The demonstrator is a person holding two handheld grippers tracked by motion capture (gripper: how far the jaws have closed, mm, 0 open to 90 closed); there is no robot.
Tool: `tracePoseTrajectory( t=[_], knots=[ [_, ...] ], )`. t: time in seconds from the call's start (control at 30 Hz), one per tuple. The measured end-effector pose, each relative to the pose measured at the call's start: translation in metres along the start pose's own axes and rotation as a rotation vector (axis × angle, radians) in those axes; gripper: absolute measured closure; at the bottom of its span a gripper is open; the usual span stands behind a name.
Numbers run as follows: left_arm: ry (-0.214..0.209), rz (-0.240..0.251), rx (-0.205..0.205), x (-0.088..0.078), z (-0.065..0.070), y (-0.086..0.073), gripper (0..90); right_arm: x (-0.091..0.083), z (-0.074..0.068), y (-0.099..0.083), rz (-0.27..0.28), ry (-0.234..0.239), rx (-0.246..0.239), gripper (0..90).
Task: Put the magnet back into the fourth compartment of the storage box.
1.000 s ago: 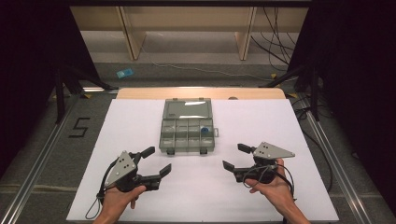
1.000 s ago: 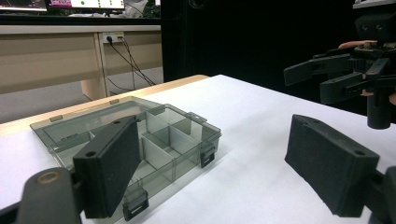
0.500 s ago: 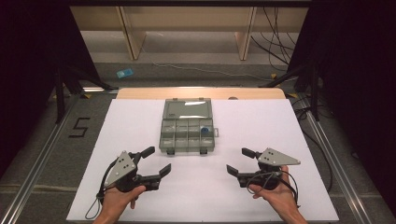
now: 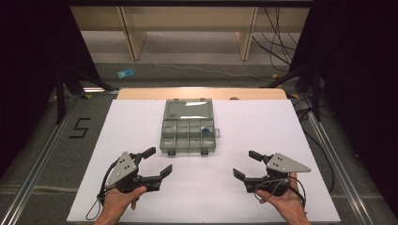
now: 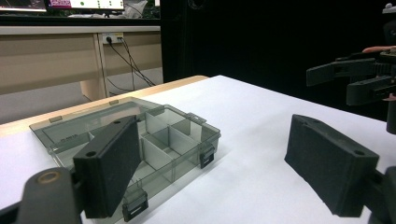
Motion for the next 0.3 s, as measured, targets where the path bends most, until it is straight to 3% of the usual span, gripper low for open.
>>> tracePoseTrajectory(
  t=[0.27, 0.3],
  knots=[
    [-0.001, 0.000, -0.001, 0.0006, 0.0003, -0.0002, 17.2, -0.0007, -0.0001, 0.0000, -0.010, 0.011, -0.004, 15.7],
    [0.000, -0.001, -0.001, 0.0005, 0.0003, -0.0002, 17.3, 0.0005, 0.0000, 0.0007, 0.008, 0.008, 0.001, 15.7]
  ],
)
Point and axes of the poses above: each handheld gripper's, and its own axes: x roughly forward along the jaws, y roughly out of its top, z roughly to its right, the point moved 7 cm from there along x, roughly forward along the jaws, and after that the axes turned 7 degrees about -y, right-handed, at the moved point
